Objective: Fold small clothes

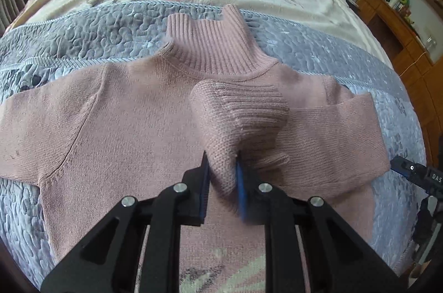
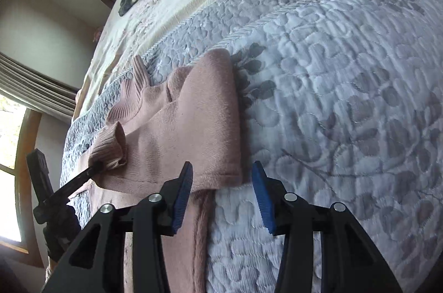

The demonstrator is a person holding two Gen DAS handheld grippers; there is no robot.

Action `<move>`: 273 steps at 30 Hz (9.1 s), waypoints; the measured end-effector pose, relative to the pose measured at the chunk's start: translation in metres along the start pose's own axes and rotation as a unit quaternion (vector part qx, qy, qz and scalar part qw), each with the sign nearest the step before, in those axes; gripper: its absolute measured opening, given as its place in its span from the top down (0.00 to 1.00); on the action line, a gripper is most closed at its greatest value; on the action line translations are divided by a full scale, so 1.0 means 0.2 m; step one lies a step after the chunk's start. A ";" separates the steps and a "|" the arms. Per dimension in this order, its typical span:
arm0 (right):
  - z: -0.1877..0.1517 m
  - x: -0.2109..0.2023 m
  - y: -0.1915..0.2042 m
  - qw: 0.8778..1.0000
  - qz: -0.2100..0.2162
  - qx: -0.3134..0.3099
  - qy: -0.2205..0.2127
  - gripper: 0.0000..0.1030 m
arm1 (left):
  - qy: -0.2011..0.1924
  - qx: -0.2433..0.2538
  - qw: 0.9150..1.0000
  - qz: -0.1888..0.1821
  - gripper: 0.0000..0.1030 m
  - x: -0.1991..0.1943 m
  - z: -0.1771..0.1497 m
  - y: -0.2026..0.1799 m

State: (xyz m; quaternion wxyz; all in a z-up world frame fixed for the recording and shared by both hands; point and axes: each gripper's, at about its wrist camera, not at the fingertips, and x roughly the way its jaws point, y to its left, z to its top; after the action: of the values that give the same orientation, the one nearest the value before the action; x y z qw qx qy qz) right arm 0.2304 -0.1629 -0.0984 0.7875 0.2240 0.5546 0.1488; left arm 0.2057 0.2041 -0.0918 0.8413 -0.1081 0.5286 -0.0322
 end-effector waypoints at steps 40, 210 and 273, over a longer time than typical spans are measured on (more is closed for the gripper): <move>-0.17 0.32 0.39 0.990 -0.077 -0.105 0.061 0.61 | 0.033 -0.034 0.999 0.012 0.55 0.12 -0.13 0.33; -0.02 0.36 0.90 0.988 0.001 -0.149 0.028 0.90 | -0.025 -0.039 0.999 -0.020 0.69 0.05 -0.08 0.77; 0.84 1.27 1.06 0.985 -0.042 -0.160 0.042 0.45 | 0.022 -0.027 0.997 -0.062 0.57 0.66 0.91 0.43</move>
State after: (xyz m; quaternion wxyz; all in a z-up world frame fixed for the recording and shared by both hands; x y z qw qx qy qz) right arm 0.4783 0.1095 -0.1461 0.7944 0.0656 0.5654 0.2120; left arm 0.4223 0.2923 -0.1514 0.8226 -0.1629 0.5399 -0.0727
